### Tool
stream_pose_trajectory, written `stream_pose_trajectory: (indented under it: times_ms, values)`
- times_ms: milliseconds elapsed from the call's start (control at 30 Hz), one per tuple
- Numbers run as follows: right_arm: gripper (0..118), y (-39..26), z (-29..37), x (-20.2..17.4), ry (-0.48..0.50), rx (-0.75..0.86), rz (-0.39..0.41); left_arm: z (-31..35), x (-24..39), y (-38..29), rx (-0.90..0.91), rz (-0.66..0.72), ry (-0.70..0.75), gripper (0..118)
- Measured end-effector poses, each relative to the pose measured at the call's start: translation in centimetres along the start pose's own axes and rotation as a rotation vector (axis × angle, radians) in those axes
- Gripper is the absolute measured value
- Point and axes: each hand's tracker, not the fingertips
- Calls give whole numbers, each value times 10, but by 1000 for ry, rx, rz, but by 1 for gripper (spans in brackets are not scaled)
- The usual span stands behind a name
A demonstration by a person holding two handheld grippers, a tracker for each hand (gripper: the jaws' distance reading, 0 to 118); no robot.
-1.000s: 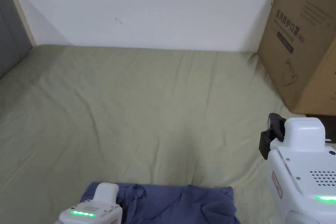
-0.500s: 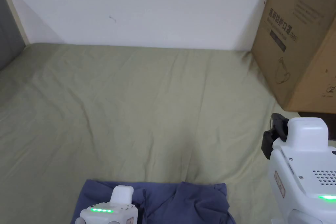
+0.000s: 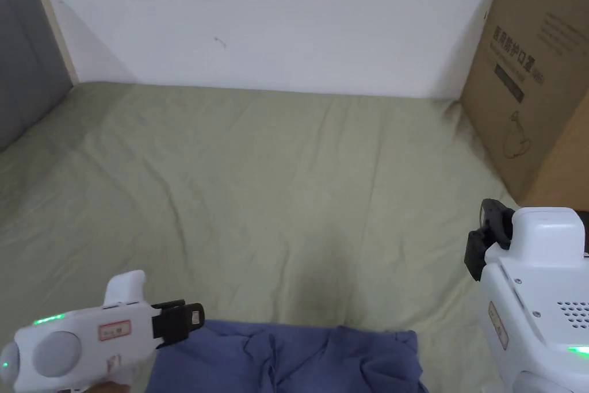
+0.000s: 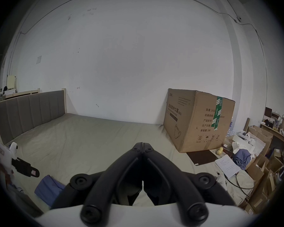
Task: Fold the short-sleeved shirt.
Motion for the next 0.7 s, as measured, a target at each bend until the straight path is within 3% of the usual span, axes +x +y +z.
stream_pose_trajectory:
  times_ms: [67, 100, 133, 333, 400, 433, 500, 600, 700]
  values:
    - [0, -1, -2, -5, 8, -7, 3, -1, -20, 1, -27, 28, 22, 68]
    - [0, -2, -3, -7, 11, -11, 4, -3, -29, 0, -40, 45, 29, 89]
    - [0, -4, -5, -9, 15, -17, 7, -6, -39, -1, -67, 62, 33, 103]
    - [0, -11, -14, -19, 23, -54, 24, -37, -84, -16, -143, 112, 29, 102]
    - [0, -13, -17, -21, 22, -66, 32, -50, -93, -21, -169, 117, 34, 97]
    - [0, -14, -19, -21, 21, -72, 36, -55, -97, -25, -183, 129, 41, 88]
    - [0, -16, -22, -22, 16, -81, 46, -62, -103, -29, -200, 134, 47, 84]
    - [0, -19, -27, -20, 9, -93, 51, -61, -97, -31, -184, 95, 41, 69]
    - [0, -22, -31, -19, 3, -103, 47, -70, -91, -31, -217, 72, -2, 28]
